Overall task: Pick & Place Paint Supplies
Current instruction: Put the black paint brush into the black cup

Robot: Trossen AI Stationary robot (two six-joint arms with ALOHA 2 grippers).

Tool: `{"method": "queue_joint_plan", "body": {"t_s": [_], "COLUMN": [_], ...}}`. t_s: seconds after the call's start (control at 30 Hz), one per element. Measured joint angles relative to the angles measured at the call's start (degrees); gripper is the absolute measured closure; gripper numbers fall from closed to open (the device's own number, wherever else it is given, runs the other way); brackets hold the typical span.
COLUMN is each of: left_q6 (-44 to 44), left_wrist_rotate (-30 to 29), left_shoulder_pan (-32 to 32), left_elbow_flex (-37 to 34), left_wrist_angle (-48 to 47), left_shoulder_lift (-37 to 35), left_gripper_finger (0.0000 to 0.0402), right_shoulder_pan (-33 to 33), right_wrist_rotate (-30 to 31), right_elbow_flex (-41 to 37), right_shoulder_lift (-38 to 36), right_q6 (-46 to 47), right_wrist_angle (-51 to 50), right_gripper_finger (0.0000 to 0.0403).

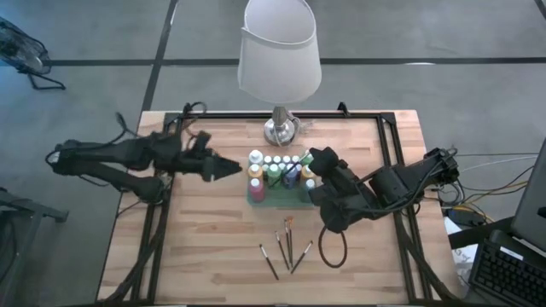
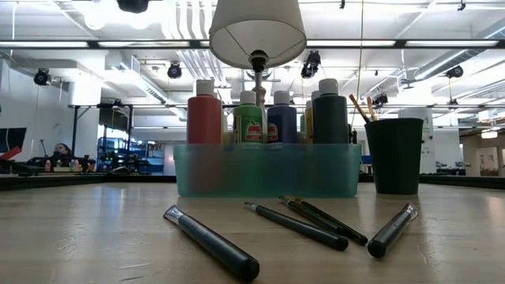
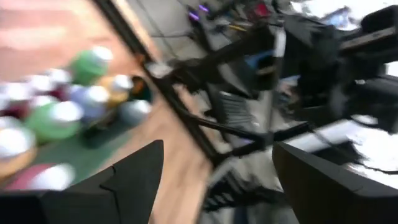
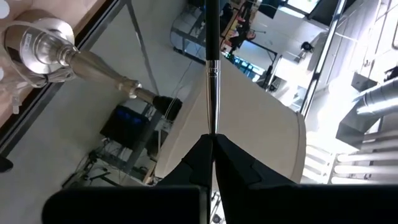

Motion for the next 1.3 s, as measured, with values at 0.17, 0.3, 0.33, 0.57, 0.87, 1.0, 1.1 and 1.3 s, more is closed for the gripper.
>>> {"method": "queue_joint_plan", "body": {"t_s": [0.17, 0.3, 0.33, 0.57, 0.87, 1.0, 1.1, 1.3], "left_q6": [-0.3, -1.7, -2.2, -0.6, 1.5, 1.1, 1.4, 1.3], "left_wrist_rotate": [20.2, 30.4, 33.2, 46.1, 55.0, 57.0, 57.4, 56.8], "left_shoulder_pan": [9.6, 14.0, 14.5, 15.1, 15.1, 15.1, 15.3, 15.7], "left_elbow_flex": [-0.3, 0.0, 0.5, 9.1, 18.7, 19.2, 19.0, 19.0], "left_wrist_angle": [9.8, 17.9, 19.8, 23.5, 22.2, 22.0, 20.8, 20.9], "left_shoulder_lift": [5.3, 10.8, 12.4, 23.4, 32.6, 33.5, 33.1, 32.9], "left_gripper_finger": [0.0097, 0.0097, 0.0097, 0.0097, 0.0097, 0.0106, 0.0121, 0.0157], "right_shoulder_pan": [-0.1, 0.0, -0.1, -0.1, -0.1, -0.1, -0.1, -0.1], "right_wrist_rotate": [0.0, -0.4, -0.4, -1.9, -1.6, -1.4, -1.4, -1.4], "right_elbow_flex": [-0.4, -0.4, -0.4, -0.4, -0.5, -0.5, -0.5, -0.5], "right_shoulder_lift": [0.0, 0.0, 0.0, 0.0, 0.0, 0.0, 0.0, 0.0], "right_q6": [-0.3, -1.6, -2.3, -4.8, -4.7, -4.5, -4.4, -4.4], "right_wrist_angle": [1.0, 3.2, 3.8, 7.5, 7.3, 6.5, 5.0, 4.5], "right_gripper_finger": [0.0394, 0.0394, 0.0394, 0.0394, 0.0394, 0.0394, 0.0395, 0.0395]}}
